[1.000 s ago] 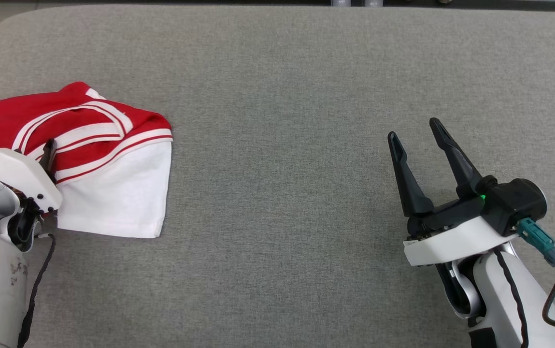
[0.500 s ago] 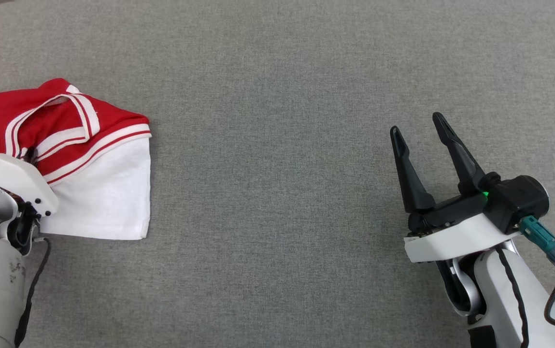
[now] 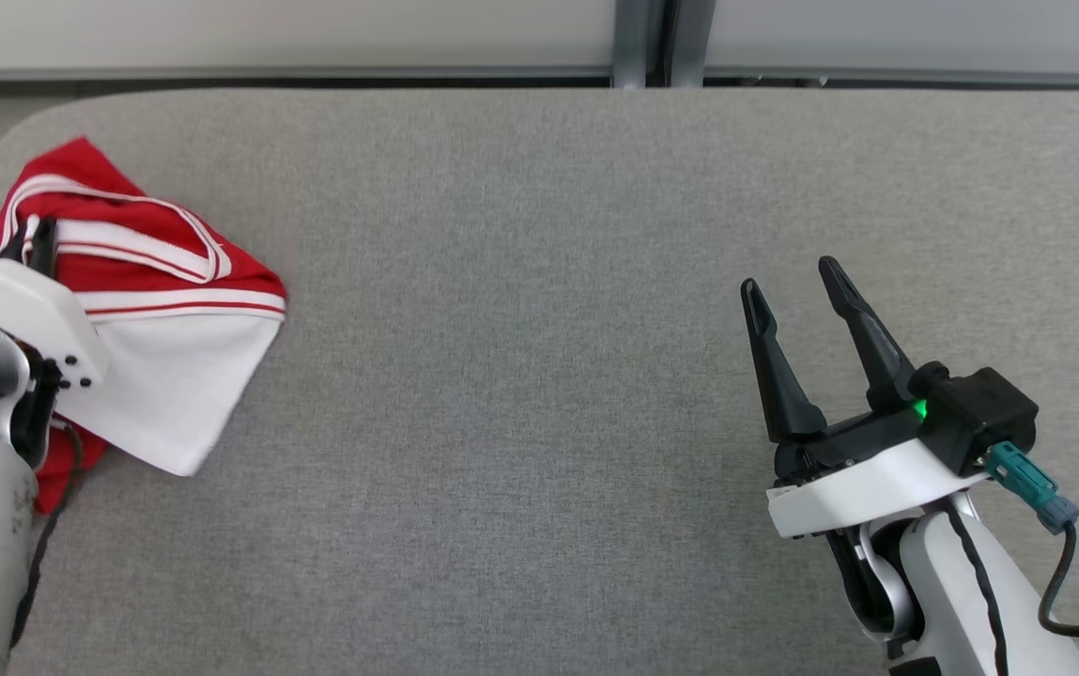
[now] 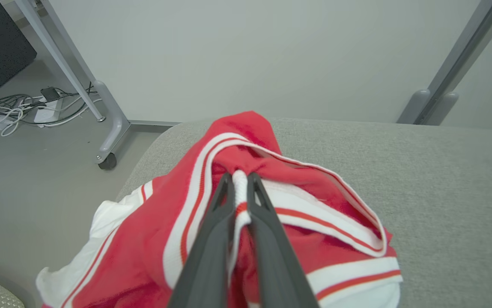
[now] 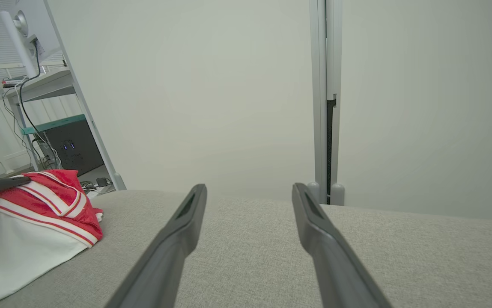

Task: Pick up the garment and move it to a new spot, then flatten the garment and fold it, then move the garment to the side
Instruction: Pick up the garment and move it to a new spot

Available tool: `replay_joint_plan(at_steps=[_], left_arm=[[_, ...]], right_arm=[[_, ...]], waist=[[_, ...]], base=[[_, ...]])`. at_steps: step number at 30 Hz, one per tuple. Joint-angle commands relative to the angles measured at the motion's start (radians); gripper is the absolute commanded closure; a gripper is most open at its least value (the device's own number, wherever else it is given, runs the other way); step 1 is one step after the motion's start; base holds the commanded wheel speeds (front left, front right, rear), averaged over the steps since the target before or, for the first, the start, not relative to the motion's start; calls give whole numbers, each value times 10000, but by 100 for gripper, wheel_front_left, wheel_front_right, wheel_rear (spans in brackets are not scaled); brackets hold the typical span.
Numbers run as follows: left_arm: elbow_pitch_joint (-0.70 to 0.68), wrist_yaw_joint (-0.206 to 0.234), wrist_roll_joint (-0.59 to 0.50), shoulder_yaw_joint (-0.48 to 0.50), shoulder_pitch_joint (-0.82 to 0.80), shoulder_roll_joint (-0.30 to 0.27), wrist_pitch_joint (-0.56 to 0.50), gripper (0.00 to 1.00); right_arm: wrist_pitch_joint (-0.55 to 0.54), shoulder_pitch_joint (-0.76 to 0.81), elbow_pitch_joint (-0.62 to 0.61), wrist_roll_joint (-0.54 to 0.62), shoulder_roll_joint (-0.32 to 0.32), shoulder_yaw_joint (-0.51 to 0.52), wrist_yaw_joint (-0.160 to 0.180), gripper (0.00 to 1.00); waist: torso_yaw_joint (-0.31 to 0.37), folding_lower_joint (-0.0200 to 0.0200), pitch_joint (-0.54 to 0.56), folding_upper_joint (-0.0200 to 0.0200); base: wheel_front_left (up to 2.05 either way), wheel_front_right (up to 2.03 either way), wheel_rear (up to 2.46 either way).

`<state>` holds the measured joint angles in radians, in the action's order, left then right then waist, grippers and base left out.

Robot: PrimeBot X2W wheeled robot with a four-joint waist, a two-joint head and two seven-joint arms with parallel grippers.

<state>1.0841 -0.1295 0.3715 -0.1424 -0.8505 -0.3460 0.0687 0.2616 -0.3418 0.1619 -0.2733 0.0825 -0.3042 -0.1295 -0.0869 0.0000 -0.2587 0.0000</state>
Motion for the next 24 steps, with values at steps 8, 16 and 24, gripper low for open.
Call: replay_joint_plan(at_steps=[8, 16, 24], left_arm=[[-2574, -9, 750, -922, 23, -566, -933, 100], [-7207, 260, 1537, -1230, 1455, -495, -2174, 100], [-10203, 1212, 1674, -1803, 3550, 486, -2321, 100]], right_arm=[[52, 445, 59, -167, -165, 234, -21, 0], [52, 744, -38, -131, -255, 552, -21, 0], [52, 671, -207, -143, -276, 587, -21, 0]], waist=[[494, 0, 1067, 0], [1177, 0, 1539, 0], [2004, 0, 1363, 0]], base=[[0, 0, 0], [0, 0, 0], [0, 0, 0]])
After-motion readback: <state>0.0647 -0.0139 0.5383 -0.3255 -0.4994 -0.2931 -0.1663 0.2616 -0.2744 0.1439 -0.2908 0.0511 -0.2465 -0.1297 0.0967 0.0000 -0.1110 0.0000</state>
